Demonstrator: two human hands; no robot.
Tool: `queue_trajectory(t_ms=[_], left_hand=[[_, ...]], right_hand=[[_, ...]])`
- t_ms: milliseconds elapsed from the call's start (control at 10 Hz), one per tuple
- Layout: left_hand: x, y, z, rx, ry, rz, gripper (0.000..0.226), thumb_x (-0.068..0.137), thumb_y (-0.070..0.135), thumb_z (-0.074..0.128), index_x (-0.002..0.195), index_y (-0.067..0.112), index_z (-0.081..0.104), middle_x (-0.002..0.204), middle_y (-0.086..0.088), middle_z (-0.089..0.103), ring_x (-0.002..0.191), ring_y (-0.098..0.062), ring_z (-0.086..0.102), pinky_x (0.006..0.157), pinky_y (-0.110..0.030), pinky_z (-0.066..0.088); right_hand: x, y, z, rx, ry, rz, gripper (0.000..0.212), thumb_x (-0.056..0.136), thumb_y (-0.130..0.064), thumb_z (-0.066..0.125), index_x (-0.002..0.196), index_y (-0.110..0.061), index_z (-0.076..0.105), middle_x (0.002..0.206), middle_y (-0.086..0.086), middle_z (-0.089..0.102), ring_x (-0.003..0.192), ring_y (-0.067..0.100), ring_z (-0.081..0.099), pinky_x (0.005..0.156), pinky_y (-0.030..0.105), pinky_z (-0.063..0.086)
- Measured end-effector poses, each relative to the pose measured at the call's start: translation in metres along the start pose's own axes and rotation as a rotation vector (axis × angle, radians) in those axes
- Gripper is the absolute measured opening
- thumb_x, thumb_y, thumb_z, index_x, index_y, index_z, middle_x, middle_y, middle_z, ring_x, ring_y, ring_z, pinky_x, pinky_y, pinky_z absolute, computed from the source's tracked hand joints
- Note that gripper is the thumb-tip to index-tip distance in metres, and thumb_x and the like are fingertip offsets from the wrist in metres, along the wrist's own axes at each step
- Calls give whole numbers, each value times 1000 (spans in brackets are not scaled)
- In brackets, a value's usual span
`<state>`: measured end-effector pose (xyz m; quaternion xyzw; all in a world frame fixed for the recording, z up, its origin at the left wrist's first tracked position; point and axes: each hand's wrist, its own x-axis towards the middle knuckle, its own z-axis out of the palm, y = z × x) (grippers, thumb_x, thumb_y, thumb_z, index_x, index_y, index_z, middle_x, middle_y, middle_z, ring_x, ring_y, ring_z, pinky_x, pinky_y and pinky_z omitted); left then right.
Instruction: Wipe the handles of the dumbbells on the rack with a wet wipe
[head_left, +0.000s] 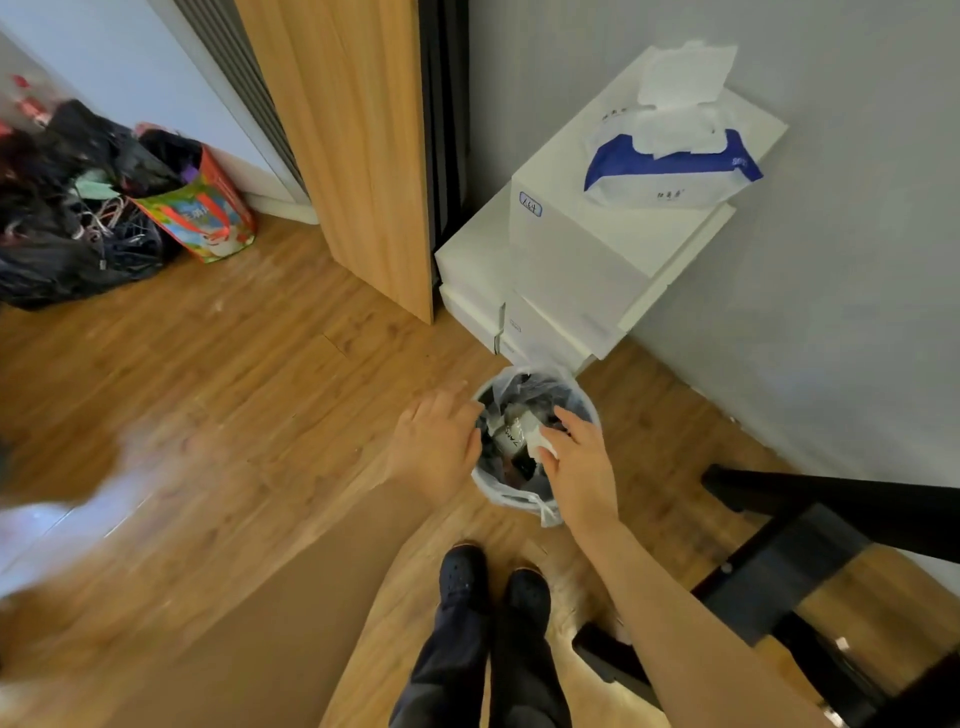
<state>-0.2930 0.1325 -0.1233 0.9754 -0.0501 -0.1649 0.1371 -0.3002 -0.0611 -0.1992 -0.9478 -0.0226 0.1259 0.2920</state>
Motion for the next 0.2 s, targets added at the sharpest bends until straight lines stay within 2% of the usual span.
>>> queue_trajectory(t_ms=[100,200], left_hand=[[7,1,14,47,-56,22,49,104,39,37,152,26,35,163,-3,21,144,-27,29,116,-40,20],[11,3,27,46,-101,23,66,93,57,14,156,36,20,165,0,12,151,-23,11,120,-39,8]], right_hand=[[-1,9,11,-135,42,-66,39,82,-16,77,118,-6,66,139,20,50,127,36,49,95,48,51],[-2,20,22,-216,-26,-51,54,90,-38,65,138,-16,52,154,17,31,139,36,34,108,47,40]])
